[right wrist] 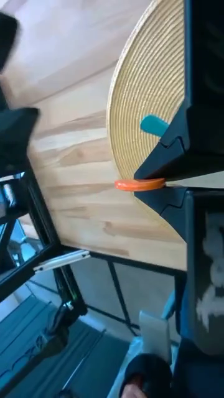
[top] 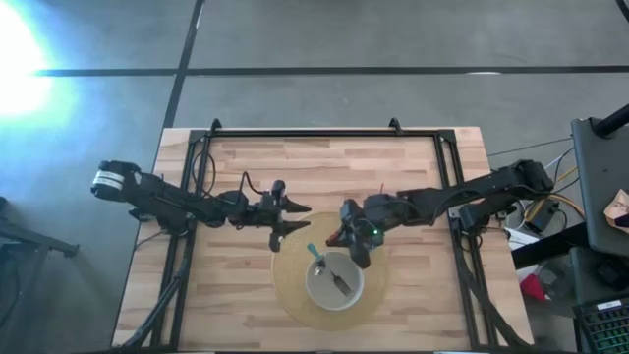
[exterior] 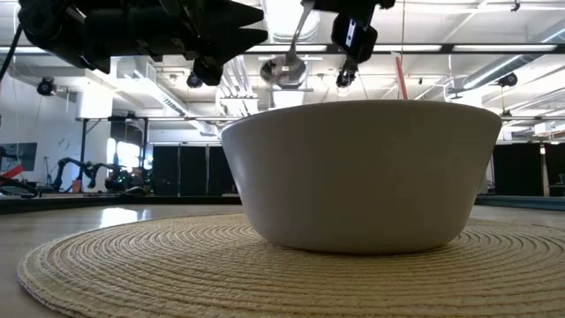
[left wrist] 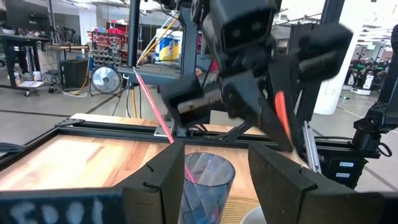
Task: Pick & Place Utensil
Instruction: Put the orange spoon into the white bowl on the brown mat, then return to Home Position
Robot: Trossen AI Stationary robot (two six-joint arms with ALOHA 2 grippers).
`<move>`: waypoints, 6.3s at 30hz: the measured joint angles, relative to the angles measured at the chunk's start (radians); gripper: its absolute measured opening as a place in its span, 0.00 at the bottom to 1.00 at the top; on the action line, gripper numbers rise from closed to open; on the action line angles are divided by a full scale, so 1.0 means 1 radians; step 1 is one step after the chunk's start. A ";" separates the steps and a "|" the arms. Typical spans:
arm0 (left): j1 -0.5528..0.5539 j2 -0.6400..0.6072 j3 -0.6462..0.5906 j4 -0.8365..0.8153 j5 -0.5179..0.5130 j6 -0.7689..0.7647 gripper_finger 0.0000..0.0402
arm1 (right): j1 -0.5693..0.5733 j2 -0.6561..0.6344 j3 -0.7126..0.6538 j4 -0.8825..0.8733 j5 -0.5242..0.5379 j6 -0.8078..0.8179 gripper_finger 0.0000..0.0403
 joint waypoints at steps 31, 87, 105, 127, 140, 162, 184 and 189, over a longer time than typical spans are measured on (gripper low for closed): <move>0.000 -0.130 -0.002 -0.222 -0.021 -0.003 0.42 | 0.012 0.185 0.031 -0.050 -0.039 -0.001 0.02; 0.000 -0.130 -0.003 -0.227 -0.020 -0.003 0.42 | 0.010 0.253 0.029 -0.127 0.108 -0.066 0.31; 0.000 -0.130 -0.003 -0.228 -0.020 -0.003 0.42 | 0.010 0.249 0.094 -0.225 0.106 -0.064 0.45; 0.000 -0.130 -0.003 -0.228 -0.020 -0.005 0.42 | 0.017 0.207 0.216 -0.405 0.102 -0.121 0.41; 0.000 -0.196 -0.003 -0.289 -0.018 -0.015 0.42 | 0.068 0.104 0.310 -0.523 0.095 -0.326 0.34; 0.000 -0.695 -0.002 -0.813 -0.021 0.074 0.15 | 0.128 -0.334 0.235 -0.547 0.187 -0.401 0.17; 0.000 -1.020 -0.084 -1.122 -0.029 0.090 0.00 | 0.175 -0.747 -0.255 -0.263 0.531 -0.420 0.02; 0.000 -1.051 -0.165 -1.061 -0.029 0.091 0.00 | 0.174 -0.826 -0.345 -0.193 0.531 -0.450 0.02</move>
